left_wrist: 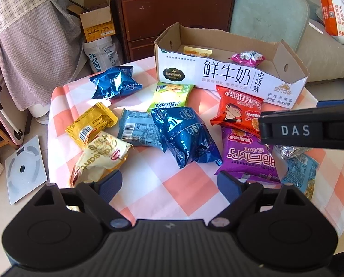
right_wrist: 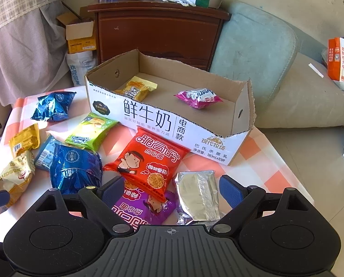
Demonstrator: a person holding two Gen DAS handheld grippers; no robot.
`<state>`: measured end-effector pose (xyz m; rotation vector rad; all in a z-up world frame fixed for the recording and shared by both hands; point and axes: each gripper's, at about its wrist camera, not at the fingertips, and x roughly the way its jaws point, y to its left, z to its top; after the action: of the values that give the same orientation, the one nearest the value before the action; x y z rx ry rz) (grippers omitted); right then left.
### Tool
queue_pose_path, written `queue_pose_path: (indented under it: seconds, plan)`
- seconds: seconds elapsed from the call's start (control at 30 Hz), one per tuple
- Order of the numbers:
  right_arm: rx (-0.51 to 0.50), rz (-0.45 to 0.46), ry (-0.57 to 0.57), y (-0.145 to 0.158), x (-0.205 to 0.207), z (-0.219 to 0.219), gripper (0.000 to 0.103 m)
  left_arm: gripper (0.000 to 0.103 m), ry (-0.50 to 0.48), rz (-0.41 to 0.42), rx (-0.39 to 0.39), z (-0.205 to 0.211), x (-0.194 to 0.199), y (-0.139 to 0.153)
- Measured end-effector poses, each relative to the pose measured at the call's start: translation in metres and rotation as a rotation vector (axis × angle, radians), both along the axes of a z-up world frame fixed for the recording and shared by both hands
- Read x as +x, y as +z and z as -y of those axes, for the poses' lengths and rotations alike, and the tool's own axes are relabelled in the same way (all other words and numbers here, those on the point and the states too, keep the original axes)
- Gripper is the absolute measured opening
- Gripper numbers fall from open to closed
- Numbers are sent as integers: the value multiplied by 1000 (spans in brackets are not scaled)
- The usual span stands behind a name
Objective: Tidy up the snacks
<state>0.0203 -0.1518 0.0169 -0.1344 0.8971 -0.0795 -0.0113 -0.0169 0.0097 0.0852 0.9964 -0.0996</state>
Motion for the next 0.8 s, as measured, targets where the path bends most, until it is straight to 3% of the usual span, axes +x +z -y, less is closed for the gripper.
queue_pose_path:
  seconds: [0.2,0.4,0.63,0.8]
  plan:
    - [18,-4,-9,2,-3,4,91,89,26,20,38,-17,4,-3]
    - [134,-33,-10,1,-2,7,91,89,85,49,84,-47,10,-6]
    - [285,-62,1,-2,4,2,91,89,141,49,75,-79,15,-11]
    - [337,-64,44,-3,7,-12,91,89,149,46,78,-88,14,-14]
